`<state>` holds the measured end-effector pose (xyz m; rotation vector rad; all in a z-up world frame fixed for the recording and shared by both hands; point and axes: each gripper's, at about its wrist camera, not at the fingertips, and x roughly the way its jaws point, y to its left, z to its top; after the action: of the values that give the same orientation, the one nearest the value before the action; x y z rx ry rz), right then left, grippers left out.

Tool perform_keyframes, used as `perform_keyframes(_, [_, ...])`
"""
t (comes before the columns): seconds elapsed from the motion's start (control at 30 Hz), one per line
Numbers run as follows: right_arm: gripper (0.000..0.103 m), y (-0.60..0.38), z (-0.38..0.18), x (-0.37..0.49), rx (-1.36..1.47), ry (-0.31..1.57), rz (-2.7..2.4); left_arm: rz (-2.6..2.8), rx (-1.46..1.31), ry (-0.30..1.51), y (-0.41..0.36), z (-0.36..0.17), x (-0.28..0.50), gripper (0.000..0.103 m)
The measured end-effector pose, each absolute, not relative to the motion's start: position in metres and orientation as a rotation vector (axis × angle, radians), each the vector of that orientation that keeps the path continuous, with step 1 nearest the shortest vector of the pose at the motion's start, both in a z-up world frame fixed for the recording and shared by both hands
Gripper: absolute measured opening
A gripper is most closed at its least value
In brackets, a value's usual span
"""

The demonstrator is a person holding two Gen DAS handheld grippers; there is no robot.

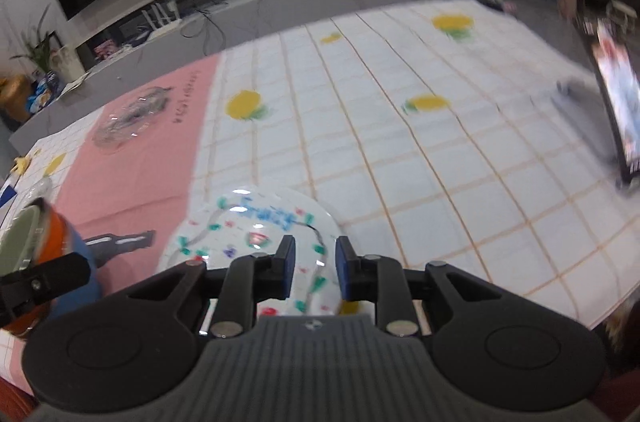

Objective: Organize plates and bowls
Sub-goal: 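Lower the Fruity plate onto the cloth and open both grippers, then move both grippers to the clear pink-dotted glass plate and grasp its rim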

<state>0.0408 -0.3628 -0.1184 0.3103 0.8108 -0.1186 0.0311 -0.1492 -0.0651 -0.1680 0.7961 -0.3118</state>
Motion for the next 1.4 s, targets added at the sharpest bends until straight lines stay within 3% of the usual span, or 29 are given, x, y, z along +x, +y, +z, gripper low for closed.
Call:
perform_keyframes(0.5, [0.037,-0.283,-0.039,0.058,0.299,0.739,0.118,-0.231,-0.226,0.689,-0.041,-0.007,0.039,0.035])
perform_keyframes(0.77, [0.04,-0.215,-0.02,0.09,0.267,0.783,0.265,-0.117,-0.238,0.679,0.033,-0.002,0.054,0.038])
perform_keyframes(1.4, [0.04,-0.072,-0.064,0.249,0.33,1.13,0.423,-0.005,-0.419,0.739,0.177,-0.056,0.15,0.038])
